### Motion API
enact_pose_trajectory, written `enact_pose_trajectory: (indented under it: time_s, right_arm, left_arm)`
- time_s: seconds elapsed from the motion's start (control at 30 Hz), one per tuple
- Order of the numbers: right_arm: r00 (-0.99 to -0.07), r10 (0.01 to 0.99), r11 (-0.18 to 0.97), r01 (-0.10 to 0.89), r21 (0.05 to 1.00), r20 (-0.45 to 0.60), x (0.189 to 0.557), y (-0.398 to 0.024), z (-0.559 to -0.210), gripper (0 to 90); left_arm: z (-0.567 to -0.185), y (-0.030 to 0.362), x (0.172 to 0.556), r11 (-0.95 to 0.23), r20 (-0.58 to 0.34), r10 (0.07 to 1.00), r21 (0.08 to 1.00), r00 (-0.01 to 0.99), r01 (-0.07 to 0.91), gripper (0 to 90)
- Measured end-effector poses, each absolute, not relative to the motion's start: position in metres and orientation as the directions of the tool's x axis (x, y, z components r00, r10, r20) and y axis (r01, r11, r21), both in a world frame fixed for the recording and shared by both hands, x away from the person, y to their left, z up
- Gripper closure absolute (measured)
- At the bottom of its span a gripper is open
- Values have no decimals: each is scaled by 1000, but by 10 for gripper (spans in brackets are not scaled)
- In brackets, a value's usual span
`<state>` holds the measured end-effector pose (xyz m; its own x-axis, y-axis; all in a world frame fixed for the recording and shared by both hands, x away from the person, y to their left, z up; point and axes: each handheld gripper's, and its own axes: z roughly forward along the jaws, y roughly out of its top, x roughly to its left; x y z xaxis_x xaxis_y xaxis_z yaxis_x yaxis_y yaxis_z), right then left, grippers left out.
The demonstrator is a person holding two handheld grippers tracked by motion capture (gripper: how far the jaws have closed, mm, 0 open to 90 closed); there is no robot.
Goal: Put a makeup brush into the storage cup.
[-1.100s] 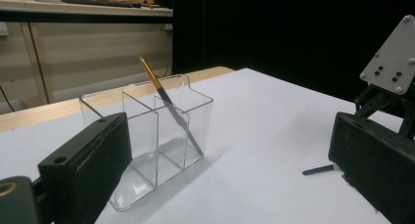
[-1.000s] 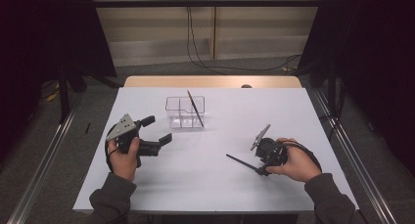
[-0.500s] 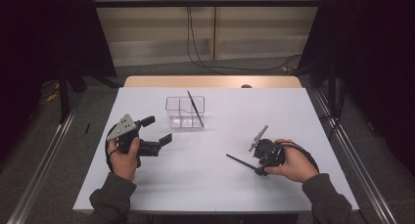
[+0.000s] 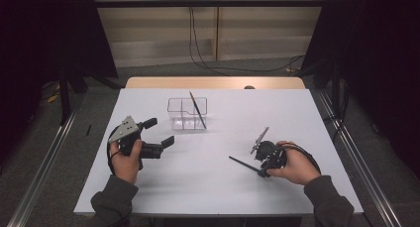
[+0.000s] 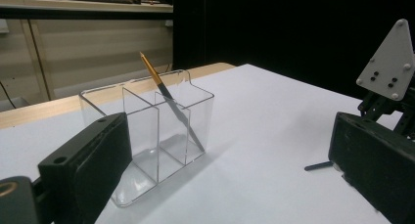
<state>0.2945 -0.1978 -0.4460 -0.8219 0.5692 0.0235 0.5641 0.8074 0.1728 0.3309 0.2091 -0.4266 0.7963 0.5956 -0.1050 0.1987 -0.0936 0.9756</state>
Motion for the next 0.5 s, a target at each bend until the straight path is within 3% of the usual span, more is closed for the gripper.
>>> enact_pose_trajectory:
  time_s: [0.17, 0.5]
  right_arm:
    - [-820, 572, 805, 568, 170, 30, 294, -196, -446, 795]
    - [-809, 585, 791, 583, 184, 48, 293, -198, -447, 821]
  left_arm:
    - [-427, 209, 331, -97, -103, 595, 975, 797, 198, 21]
    - [-427, 207, 330, -93, -112, 590, 974, 799, 205, 21]
